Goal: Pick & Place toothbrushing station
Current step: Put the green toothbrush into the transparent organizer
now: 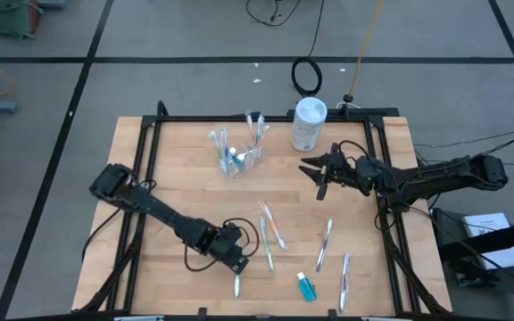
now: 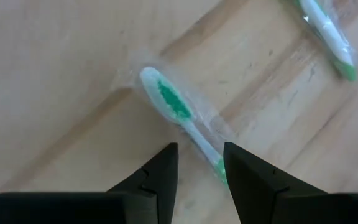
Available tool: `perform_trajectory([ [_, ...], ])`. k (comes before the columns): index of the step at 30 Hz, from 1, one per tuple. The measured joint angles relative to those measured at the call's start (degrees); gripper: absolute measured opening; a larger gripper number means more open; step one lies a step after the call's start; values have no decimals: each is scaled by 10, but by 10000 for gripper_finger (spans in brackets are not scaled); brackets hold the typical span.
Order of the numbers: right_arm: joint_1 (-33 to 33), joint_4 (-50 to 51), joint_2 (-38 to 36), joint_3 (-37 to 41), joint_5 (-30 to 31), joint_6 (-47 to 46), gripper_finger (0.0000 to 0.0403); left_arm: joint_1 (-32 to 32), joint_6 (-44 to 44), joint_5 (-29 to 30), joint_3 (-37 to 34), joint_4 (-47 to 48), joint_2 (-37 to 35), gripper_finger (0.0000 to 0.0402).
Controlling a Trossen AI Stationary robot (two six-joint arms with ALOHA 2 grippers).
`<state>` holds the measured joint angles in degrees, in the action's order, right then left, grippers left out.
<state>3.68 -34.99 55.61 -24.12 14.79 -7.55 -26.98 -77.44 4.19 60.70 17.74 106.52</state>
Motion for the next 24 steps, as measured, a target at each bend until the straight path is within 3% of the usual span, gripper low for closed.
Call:
perform_trajectory([
  [7,0,23,0,0,0,-23,116,25,114,9,1,22,1,132],
  [17,0,42,0,0,0,-28,116,64,212,-2,1,38,1,11],
  [24,0,45,0,0,0,-53,116,73,284,19,-2,50,-18,6],
])
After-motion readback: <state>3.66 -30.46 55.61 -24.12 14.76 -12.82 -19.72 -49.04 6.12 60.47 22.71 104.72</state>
